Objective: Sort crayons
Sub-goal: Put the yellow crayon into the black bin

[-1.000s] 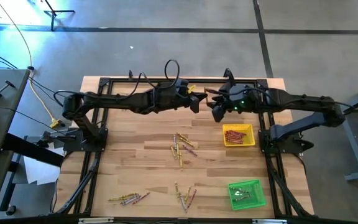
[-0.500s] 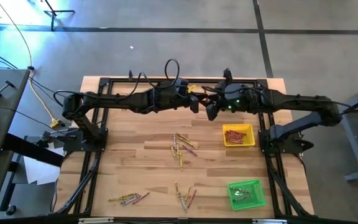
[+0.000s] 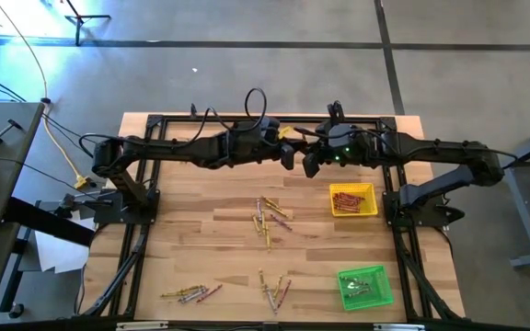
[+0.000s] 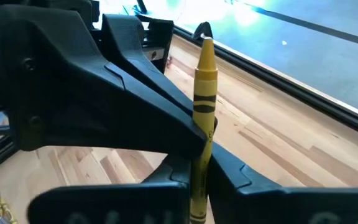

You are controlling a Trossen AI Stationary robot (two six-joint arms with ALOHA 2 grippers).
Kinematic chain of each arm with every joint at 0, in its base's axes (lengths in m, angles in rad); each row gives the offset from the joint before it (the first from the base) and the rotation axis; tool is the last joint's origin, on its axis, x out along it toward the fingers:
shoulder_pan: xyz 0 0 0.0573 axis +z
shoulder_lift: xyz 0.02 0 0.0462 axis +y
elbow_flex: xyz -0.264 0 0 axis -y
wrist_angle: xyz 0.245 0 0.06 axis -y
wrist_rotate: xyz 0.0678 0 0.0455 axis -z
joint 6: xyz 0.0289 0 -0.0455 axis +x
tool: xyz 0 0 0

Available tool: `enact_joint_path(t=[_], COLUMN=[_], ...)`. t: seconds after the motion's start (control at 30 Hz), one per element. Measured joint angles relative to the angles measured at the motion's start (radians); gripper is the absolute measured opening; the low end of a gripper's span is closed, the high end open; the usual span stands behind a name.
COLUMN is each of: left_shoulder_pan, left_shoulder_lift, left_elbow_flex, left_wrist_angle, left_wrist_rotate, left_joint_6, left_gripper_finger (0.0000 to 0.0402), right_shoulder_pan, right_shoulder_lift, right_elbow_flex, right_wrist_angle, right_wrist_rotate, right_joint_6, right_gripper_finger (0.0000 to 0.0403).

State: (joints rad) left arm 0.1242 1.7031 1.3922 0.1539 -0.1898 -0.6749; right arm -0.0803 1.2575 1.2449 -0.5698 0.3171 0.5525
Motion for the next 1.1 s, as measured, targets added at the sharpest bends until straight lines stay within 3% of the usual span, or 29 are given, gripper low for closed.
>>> enact_joint_path(t=[0.23,0.4,0.63,0.87,1.0,1.1], left_shoulder_pan=[0.0,0.001,0.002,0.0,0.0,-0.003], left_shoulder_lift=[0.0,0.0,0.001,0.001,0.001,0.001], left_elbow_flex=[0.0,0.0,-0.001,-0.001,-0.001,-0.001], left_wrist_angle=[0.0,0.008,-0.011,-0.001,-0.001,-0.001], left_wrist_rotate=[0.004,0.025,0.088,0.187,0.288,0.307], left_joint_6=[0.034,0.068,0.067,0.065,0.024,-0.002], left_gripper_finger=[0.0003,0.0028,0.007,0.0082,0.008,0.0079], right_shoulder_pan=[-0.01,-0.023,-0.104,-0.328,-0.513,-0.641], right_shoulder_lift=[-0.008,-0.019,-0.032,-0.031,-0.027,-0.027], right_elbow_flex=[0.002,0.021,0.148,0.173,0.039,-0.106], right_wrist_angle=[-0.015,-0.043,-0.29,-0.553,-0.571,-0.475], right_wrist_rotate=[-0.039,-0.067,-0.105,-0.12,-0.253,-0.325], right_joint_6=[-0.01,-0.027,-0.138,-0.311,-0.416,-0.508], right_gripper_finger=[0.0014,0.0015,0.0011,0.0012,0.0012,0.0012])
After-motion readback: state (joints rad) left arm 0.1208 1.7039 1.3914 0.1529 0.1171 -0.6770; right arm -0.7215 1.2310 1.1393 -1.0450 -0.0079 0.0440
